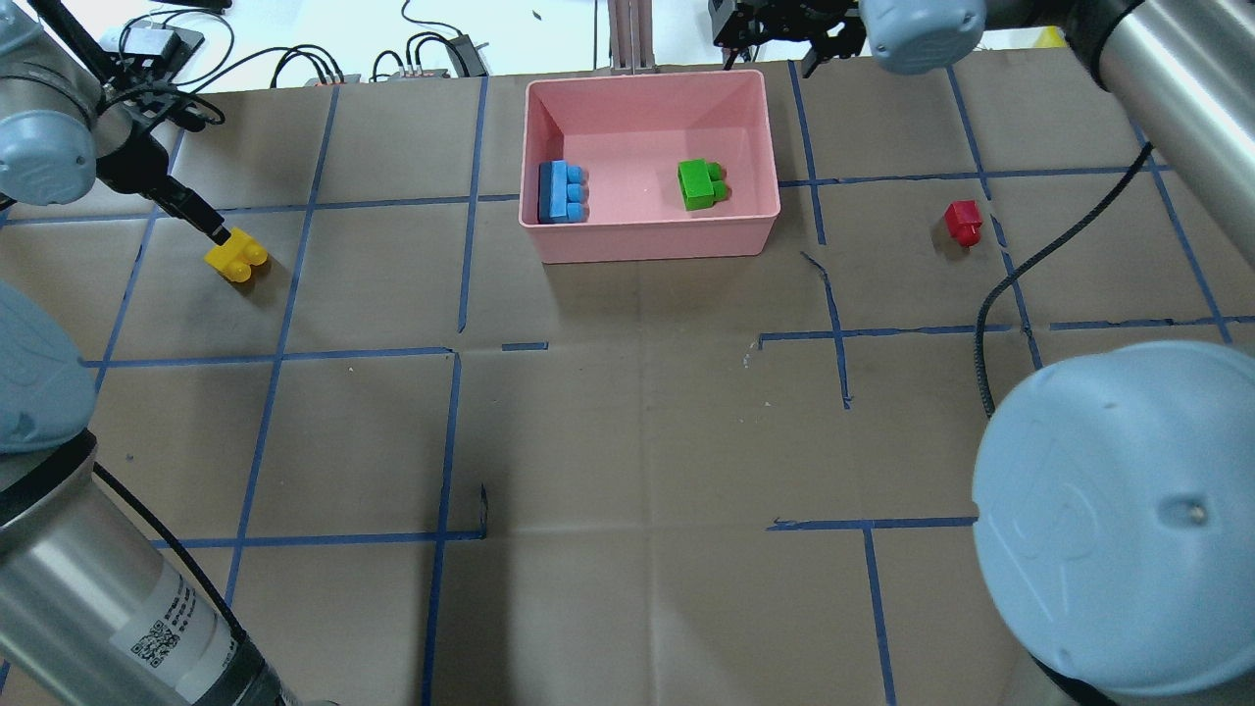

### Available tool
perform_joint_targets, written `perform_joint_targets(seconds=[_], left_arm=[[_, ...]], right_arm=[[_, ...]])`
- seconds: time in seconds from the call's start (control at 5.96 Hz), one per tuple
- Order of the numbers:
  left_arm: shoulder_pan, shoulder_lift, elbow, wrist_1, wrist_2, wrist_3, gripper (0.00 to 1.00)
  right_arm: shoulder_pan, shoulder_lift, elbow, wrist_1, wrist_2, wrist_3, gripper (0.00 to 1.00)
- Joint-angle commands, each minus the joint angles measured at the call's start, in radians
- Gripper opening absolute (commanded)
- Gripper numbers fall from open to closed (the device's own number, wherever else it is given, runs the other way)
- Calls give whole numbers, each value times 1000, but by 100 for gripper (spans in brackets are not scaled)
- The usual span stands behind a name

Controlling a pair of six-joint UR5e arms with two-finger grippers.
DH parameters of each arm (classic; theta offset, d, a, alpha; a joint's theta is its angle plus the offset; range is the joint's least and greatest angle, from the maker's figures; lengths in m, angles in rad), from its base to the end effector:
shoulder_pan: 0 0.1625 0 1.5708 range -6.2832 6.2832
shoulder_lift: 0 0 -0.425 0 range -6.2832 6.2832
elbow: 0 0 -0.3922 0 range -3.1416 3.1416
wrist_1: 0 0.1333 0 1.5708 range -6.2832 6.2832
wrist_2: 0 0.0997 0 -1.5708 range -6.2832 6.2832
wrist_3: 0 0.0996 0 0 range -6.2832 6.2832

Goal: Put all blocks into box

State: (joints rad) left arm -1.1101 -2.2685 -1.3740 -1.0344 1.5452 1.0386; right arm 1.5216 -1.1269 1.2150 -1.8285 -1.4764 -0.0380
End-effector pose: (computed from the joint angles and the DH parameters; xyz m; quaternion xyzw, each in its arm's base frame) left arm 0.1985 -0.7055 0.2039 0.2851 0.9582 -0.0217 0.0027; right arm 0.1087 -0.6944 0.4309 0.0016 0.9953 -0.0866 0.0433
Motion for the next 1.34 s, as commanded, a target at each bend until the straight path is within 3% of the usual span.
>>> perform_joint_targets(seconds=[0.0, 0.34, 0.5, 0.67, 0.84, 1.17], left_arm=[[-1, -11, -63, 42, -5, 0, 99], [-1, -8, -76, 42, -5, 1, 99], [-1, -3, -73, 42, -2, 1, 88], [-1, 0, -71, 42, 6, 1, 68], [-1, 1, -66, 42, 6, 1, 62], [-1, 0, -56, 40, 7, 6, 38]], right_arm=[[-119, -60, 79, 80, -112, -188, 96], [-214, -63, 222, -42, -118, -262, 96], [-244, -44, 286, -133, -110, -261, 96], [-244, 4, 323, -241, -110, -261, 96], [-244, 60, 333, -291, -108, -260, 96], [-239, 117, 331, -326, -108, -258, 95]])
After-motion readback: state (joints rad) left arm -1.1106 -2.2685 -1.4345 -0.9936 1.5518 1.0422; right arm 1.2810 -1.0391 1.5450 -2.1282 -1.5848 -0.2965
